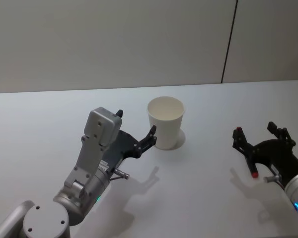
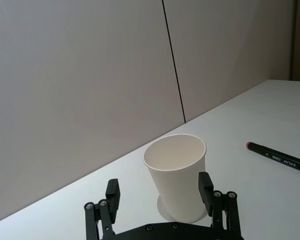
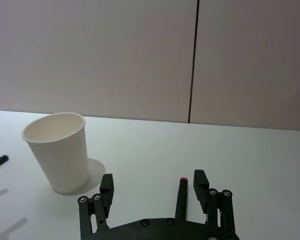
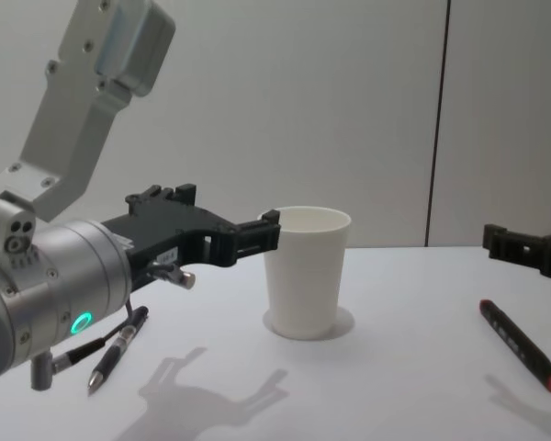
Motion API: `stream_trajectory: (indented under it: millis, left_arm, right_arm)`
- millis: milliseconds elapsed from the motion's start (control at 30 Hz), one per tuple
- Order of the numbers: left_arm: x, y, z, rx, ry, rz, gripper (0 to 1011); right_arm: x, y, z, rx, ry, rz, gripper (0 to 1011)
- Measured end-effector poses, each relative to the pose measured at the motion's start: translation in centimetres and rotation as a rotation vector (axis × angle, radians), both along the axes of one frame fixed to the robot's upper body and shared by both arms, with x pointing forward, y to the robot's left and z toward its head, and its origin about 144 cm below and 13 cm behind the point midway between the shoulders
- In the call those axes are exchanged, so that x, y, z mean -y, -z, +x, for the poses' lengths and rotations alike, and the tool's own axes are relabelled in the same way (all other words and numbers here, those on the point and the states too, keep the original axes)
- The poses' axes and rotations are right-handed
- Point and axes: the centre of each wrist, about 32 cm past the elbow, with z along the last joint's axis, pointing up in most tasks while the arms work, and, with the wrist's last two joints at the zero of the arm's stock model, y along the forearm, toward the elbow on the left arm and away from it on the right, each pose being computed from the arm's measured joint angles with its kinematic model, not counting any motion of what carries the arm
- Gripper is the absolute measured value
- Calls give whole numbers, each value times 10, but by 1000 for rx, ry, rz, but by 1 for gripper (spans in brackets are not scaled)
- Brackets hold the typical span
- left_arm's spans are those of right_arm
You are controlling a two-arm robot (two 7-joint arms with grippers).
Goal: Place the pen into the pen holder.
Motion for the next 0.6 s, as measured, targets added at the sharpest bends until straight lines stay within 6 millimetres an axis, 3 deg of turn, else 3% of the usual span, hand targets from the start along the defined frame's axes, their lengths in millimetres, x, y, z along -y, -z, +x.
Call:
stream_trajectory:
  millis: [600]
  left_arm:
    - [0, 0, 0, 0, 0, 0, 1004]
  right_arm:
    - [-29, -14, 26, -154, 185, 30, 1002]
